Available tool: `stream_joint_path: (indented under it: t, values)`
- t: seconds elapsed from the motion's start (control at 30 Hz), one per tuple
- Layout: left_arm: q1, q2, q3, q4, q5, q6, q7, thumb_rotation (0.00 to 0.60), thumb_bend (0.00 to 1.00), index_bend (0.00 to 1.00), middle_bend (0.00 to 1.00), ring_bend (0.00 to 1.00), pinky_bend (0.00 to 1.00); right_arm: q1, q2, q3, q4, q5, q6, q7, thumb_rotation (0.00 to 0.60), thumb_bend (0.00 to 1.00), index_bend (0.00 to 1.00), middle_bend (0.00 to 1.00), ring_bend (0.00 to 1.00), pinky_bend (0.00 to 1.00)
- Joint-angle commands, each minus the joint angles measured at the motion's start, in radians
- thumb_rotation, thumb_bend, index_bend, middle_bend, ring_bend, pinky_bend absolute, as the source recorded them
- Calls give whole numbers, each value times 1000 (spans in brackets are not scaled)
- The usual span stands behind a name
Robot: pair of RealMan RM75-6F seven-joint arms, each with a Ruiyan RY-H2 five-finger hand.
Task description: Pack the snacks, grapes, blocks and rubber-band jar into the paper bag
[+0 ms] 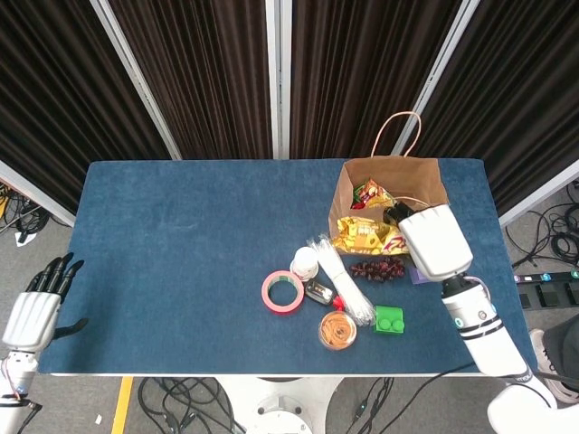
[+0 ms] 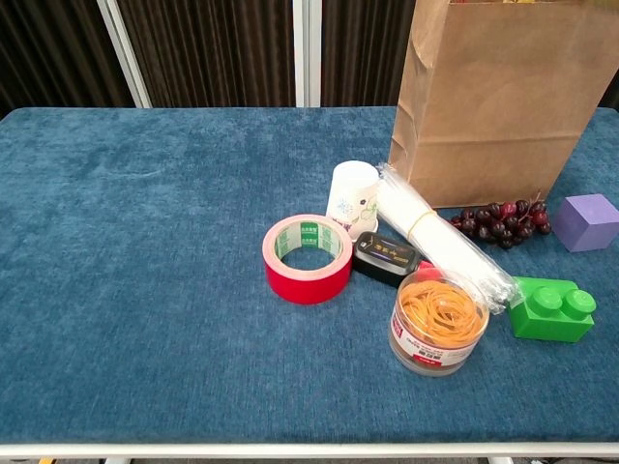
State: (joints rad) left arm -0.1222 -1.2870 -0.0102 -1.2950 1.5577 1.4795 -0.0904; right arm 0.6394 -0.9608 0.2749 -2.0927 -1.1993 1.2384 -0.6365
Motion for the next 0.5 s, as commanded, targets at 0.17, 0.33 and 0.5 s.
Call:
stream_joint_path:
  t: [0.17, 0.33, 0.5]
  values:
    - [-6, 1, -2, -2, 3, -1, 0, 600, 107, 123, 120, 20, 210, 92, 24, 149, -28, 116, 37, 4, 600, 103, 568, 511, 822, 856]
    - [-4, 1, 2, -1, 4, -1, 1, 600, 107, 124, 120, 21, 210, 142, -44, 218, 51, 158, 119, -7, 600, 118, 569, 515, 822, 856]
    - [-4, -1, 2, 2, 2, -1, 1, 600, 107, 124, 120, 21, 210, 184, -91, 202, 185, 185, 129, -95, 600, 132, 576, 517, 822, 856]
